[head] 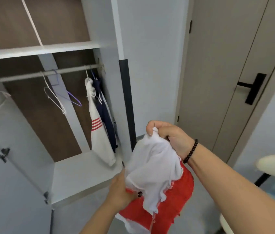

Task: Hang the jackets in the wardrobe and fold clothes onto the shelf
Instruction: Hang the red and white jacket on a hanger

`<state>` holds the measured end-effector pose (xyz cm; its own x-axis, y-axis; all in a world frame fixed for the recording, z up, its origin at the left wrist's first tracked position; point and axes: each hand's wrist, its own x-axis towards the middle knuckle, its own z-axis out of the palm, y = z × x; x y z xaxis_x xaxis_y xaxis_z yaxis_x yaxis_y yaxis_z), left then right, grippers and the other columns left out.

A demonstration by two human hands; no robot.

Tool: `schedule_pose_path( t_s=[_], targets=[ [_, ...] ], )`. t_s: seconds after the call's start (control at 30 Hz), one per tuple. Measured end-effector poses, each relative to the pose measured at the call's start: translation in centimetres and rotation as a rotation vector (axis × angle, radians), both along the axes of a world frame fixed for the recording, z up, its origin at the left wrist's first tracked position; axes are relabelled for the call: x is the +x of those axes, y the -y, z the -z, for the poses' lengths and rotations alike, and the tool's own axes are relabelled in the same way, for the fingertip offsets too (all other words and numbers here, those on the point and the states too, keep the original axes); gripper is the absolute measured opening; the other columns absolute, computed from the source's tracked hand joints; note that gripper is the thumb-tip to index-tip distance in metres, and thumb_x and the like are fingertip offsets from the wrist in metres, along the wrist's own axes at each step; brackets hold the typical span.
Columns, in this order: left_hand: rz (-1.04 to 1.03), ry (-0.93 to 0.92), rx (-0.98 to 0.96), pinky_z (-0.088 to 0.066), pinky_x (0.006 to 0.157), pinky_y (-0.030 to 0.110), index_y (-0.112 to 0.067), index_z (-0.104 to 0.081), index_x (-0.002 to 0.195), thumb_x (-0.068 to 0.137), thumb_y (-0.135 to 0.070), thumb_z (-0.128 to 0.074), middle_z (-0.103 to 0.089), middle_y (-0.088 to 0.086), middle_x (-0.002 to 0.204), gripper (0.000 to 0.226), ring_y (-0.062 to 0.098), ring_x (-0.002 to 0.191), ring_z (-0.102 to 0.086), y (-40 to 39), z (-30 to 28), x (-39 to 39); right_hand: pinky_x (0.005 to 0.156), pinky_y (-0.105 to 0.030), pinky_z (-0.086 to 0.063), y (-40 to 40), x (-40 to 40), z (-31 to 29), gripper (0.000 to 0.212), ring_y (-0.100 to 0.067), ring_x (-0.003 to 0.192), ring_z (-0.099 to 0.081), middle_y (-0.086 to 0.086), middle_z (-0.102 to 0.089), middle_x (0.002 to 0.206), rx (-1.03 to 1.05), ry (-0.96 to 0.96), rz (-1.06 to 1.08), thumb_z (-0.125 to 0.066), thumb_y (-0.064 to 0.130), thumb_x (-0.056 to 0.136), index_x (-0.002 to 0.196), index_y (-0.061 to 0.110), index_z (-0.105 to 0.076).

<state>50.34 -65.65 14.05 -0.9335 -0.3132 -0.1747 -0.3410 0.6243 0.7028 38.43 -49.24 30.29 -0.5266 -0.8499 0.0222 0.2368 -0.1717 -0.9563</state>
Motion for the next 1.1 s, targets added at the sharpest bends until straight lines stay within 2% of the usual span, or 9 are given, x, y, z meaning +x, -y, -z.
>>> schedule_pose_path(
  t_s=[0.07,0.13,0.23,0.37,0.5,0.63,0.77,0.97,1.1],
  targets=[
    [0.053,0.012,-0.017,-0.048,0.075,0.026,-0.043,-0.060,0.081,0.074,-0.029,-0.074,-0.065,-0.031,0.078,0.021,-0.009,0.078,-0.060,2.7,-0.1,0.6,0.053,-0.024,-0.037,1.7,-0.3,-0.6,0.041,-0.015,0.055,-0.044,-0.007,-0.049,0.065,0.042,-0.050,-0.062,-0.036,-0.001,0.057,0.075,0.014,-0.069],
    [-0.041,-0.031,-0.026,-0.043,0.065,0.028,-0.030,-0.057,0.060,0.090,-0.021,-0.065,-0.061,-0.024,0.058,0.032,-0.009,0.057,-0.054,5.6,0.6,0.6,0.053,-0.024,-0.037,3.1,-0.8,-0.5,0.048,-0.013,0.056,-0.041,-0.006,-0.045,0.065,0.155,-0.168,-0.140,-0.036,0.000,0.064,0.094,0.016,-0.071],
    [-0.255,-0.175,0.008,-0.044,0.069,0.021,-0.020,-0.069,0.082,0.101,-0.025,-0.049,-0.069,-0.012,0.082,0.028,0.002,0.077,-0.061,9.2,-0.1,0.2,0.064,-0.024,-0.037,4.8,-1.8,0.7,0.041,-0.011,0.068,-0.046,-0.007,-0.050,0.081,0.375,-0.334,-0.160,-0.042,0.004,0.086,0.113,0.024,-0.066],
    [-0.440,-0.306,0.047,-0.039,0.067,0.013,-0.024,-0.065,0.087,0.103,-0.021,-0.041,-0.067,-0.007,0.089,0.029,0.005,0.082,-0.059,12.2,-2.6,-0.6,0.088,-0.014,-0.035,7.4,-3.7,3.8,0.047,-0.003,0.121,-0.045,0.018,-0.047,0.130,0.594,-0.580,-0.139,-0.047,0.054,0.091,0.134,0.035,-0.045],
    [-0.593,-0.494,0.095,-0.040,0.059,0.002,-0.019,-0.066,0.084,0.100,-0.015,-0.040,-0.065,-0.015,0.079,0.031,-0.012,0.071,-0.058,14.5,-6.5,-2.0,0.096,-0.022,-0.037,11.9,-5.1,7.0,0.078,-0.003,0.112,-0.045,0.021,-0.042,0.127,0.753,-0.792,-0.317,-0.055,0.069,0.079,0.143,0.043,-0.020],
    [-0.606,-0.604,0.120,-0.041,0.053,0.009,0.001,-0.058,0.072,0.099,-0.015,-0.046,-0.061,-0.009,0.062,0.033,-0.004,0.056,-0.051,15.9,-10.6,-4.1,0.097,-0.031,-0.046,17.2,-5.3,9.1,0.109,-0.008,0.109,-0.047,0.017,-0.042,0.131,0.667,-0.964,-0.403,-0.069,0.079,0.053,0.131,0.067,0.005],
    [-0.618,-0.668,0.205,-0.051,0.061,0.022,0.003,-0.066,0.081,0.098,-0.021,-0.053,-0.070,0.005,0.073,0.032,0.006,0.067,-0.060,16.0,-13.6,-5.7,0.096,-0.034,-0.048,22.7,-6.3,9.8,0.112,-0.011,0.108,-0.046,0.013,-0.034,0.122,0.514,-0.971,-0.281,-0.077,0.071,0.047,0.139,0.051,-0.016],
    [-0.646,-0.624,0.327,-0.049,0.068,0.029,-0.010,-0.073,0.083,0.092,-0.027,-0.064,-0.072,0.005,0.081,0.021,0.015,0.075,-0.062,17.4,-14.4,-4.1,0.081,-0.014,-0.049,28.1,-7.5,9.2,0.034,0.008,0.094,-0.060,0.022,-0.063,0.098,0.200,-0.748,-0.296,-0.076,0.030,0.074,0.097,0.046,-0.057],
    [-0.584,-0.761,0.824,-0.055,0.068,0.030,-0.005,-0.074,0.091,0.062,-0.016,-0.077,-0.071,0.016,0.088,0.031,0.023,0.077,-0.068,19.7,-11.7,0.3,0.071,0.001,-0.038,31.2,-8.0,8.2,0.039,0.018,0.082,-0.056,0.025,-0.055,0.081,0.094,-0.943,-0.110,-0.069,0.009,0.084,0.083,0.044,-0.052]
  ],
)
